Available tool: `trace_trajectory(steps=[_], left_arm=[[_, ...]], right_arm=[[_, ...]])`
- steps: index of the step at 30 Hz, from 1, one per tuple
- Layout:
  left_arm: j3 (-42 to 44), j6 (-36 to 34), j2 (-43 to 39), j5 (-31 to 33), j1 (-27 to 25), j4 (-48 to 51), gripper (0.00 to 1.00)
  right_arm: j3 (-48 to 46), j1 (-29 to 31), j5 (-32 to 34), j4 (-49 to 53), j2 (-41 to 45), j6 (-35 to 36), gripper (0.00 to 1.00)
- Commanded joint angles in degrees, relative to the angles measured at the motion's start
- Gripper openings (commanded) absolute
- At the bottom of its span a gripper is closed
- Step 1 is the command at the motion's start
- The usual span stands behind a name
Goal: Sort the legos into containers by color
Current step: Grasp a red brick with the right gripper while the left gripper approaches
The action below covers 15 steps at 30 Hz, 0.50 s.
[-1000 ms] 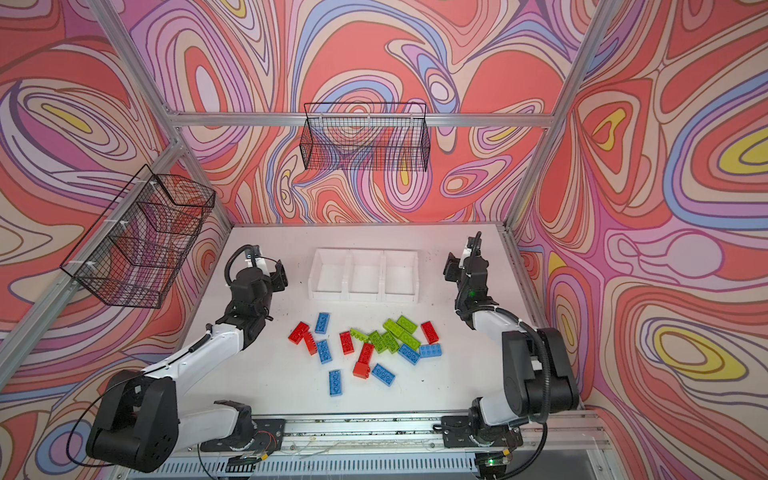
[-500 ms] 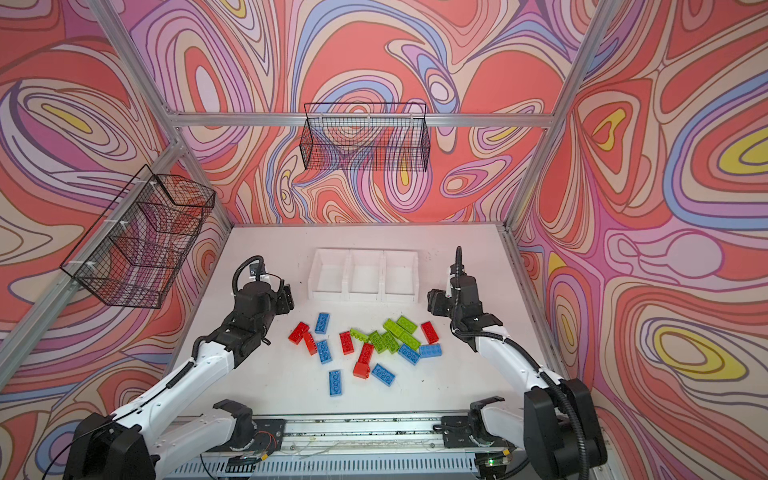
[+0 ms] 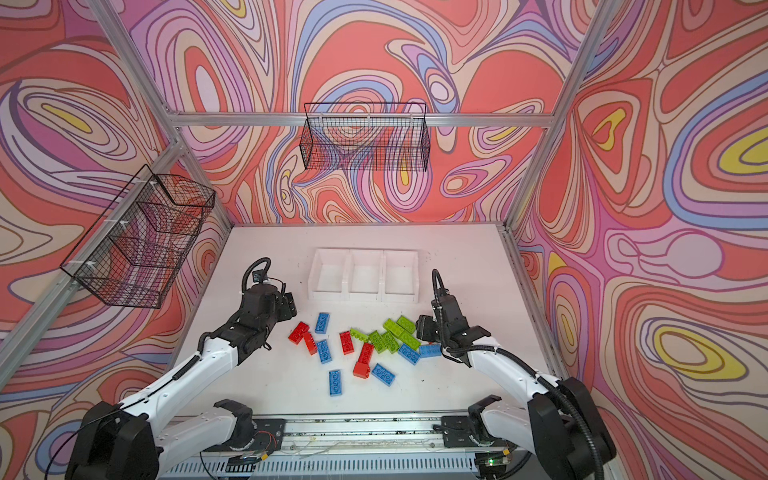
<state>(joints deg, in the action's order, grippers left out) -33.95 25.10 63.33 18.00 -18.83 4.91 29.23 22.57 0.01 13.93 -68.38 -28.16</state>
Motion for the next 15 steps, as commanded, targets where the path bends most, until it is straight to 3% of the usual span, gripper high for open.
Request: trace_trajectory(steps=[1, 10, 15], left_arm=[[0.1, 1.1, 0.8, -0.2, -0.4, 1.3, 0.79], [1.4, 1.9, 1.0, -0.7, -0.4, 0.8, 0.8], [1.5, 2.2, 1.4, -1.3, -0.4, 1.1, 0.8]], right_arm=[[0.3, 0.6, 3.7, 1.5, -2.6, -2.9, 0.63], [0.6, 1.4, 6.0, 0.4, -6.8, -3.4, 0.6], [0.8, 1.5, 5.9, 0.0, -7.8, -3.5, 0.44]])
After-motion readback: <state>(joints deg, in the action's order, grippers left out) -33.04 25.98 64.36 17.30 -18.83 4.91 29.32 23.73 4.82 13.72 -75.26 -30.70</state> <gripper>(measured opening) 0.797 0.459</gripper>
